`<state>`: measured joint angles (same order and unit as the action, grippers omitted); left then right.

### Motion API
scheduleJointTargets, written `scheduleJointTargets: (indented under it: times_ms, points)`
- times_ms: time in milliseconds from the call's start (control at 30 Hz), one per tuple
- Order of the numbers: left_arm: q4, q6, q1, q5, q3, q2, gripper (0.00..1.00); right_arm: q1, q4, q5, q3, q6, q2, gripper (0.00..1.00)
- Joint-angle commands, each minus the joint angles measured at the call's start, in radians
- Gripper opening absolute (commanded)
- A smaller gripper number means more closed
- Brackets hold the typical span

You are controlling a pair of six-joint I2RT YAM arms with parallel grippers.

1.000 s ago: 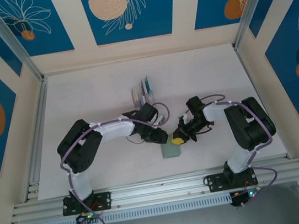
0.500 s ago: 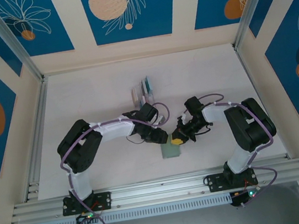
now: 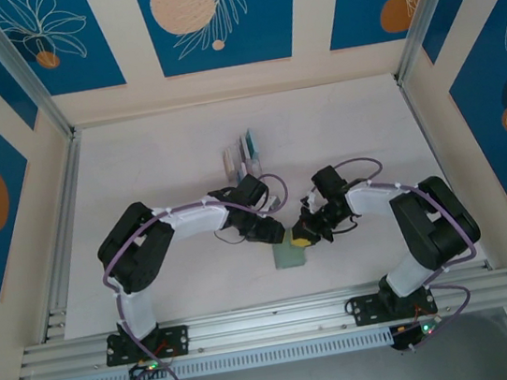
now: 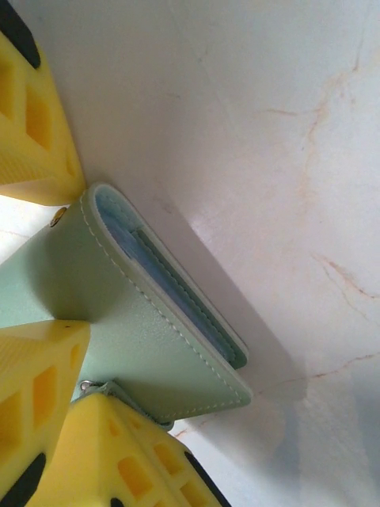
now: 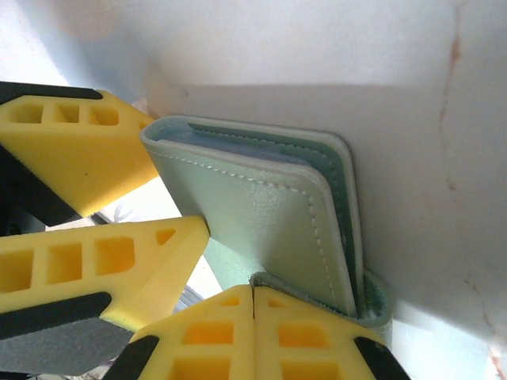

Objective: Put the credit cards into the card holder

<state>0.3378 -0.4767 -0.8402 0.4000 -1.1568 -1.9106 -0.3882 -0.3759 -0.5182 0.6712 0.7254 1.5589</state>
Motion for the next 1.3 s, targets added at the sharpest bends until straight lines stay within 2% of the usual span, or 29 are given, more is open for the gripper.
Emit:
scheduleJointTargets:
  times_ms: [0,467,800,867,1000,1167,1267]
  points:
    - [-0.004,-0.014,-0.009,-0.015,0.0,-0.063,0.43,-0.019,-0.094,0.089,-0.044,-0.009,0.004,0.0]
    - [-0.003,-0.018,-0.008,-0.013,0.003,-0.072,0.43,-0.067,-0.058,0.131,-0.068,-0.004,-0.014,0.0]
    - [0.009,-0.019,0.0,-0.012,0.002,-0.042,0.43,-0.097,-0.083,0.225,-0.05,0.016,-0.069,0.0]
    - [0.007,-0.022,0.009,-0.017,0.012,-0.007,0.43,-0.095,-0.104,0.24,-0.023,0.01,-0.104,0.06]
    - [0.026,-0.02,0.047,-0.026,0.035,0.096,0.44,-0.084,-0.125,0.22,0.042,-0.004,-0.165,0.32]
    - [0.035,-0.041,0.132,-0.01,0.104,0.266,0.51,-0.082,-0.169,0.178,0.145,-0.041,-0.188,0.55]
    - [0.045,-0.046,0.193,-0.018,0.157,0.401,0.58,-0.078,-0.215,0.219,0.194,-0.068,-0.233,0.65]
